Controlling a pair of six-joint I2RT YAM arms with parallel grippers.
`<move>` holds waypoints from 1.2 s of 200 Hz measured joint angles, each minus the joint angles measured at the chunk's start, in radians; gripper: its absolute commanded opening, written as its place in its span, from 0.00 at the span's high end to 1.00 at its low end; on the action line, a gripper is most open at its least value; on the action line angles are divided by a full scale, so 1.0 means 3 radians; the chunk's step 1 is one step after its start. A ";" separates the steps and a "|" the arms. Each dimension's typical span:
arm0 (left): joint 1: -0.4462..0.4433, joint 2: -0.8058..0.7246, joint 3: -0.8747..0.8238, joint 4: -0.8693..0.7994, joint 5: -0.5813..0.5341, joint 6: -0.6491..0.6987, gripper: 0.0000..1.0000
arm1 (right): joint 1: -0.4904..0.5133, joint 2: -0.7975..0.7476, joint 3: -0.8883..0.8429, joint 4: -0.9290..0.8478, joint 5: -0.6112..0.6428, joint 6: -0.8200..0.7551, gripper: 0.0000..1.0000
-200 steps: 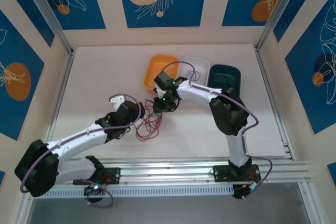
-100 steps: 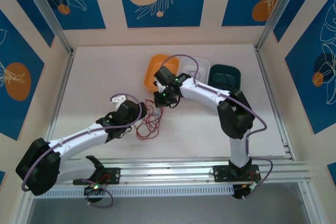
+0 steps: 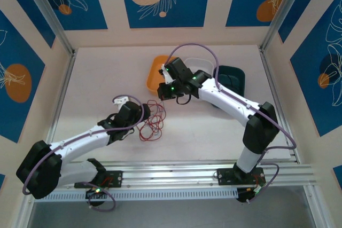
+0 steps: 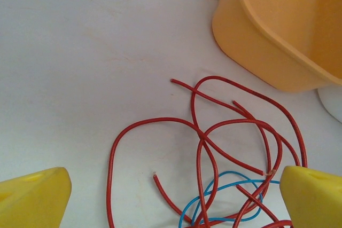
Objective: Untangle the cables
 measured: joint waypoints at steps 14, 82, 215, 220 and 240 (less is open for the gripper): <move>0.0000 0.0029 0.0000 0.0018 0.0020 0.0000 0.00 | 0.0004 -0.0093 0.0000 0.0029 -0.0001 -0.0024 1.00; 0.0006 0.0228 0.0000 0.0075 0.0113 -0.0001 0.00 | 0.0010 -0.0504 0.0038 0.0178 0.0038 -0.0132 1.00; 0.0013 0.0370 0.0003 0.0136 0.0178 -0.0005 0.00 | 0.0000 -0.0565 0.0959 0.0136 0.0112 -0.0556 1.00; 0.0014 0.0381 0.0003 0.0140 0.0187 -0.0005 0.00 | 0.0000 -0.0565 0.0991 0.0132 0.0112 -0.0571 1.00; 0.0022 0.0422 0.0003 0.0153 0.0212 -0.0019 0.00 | 0.0000 -0.0565 0.1141 0.0084 0.0144 -0.0628 1.00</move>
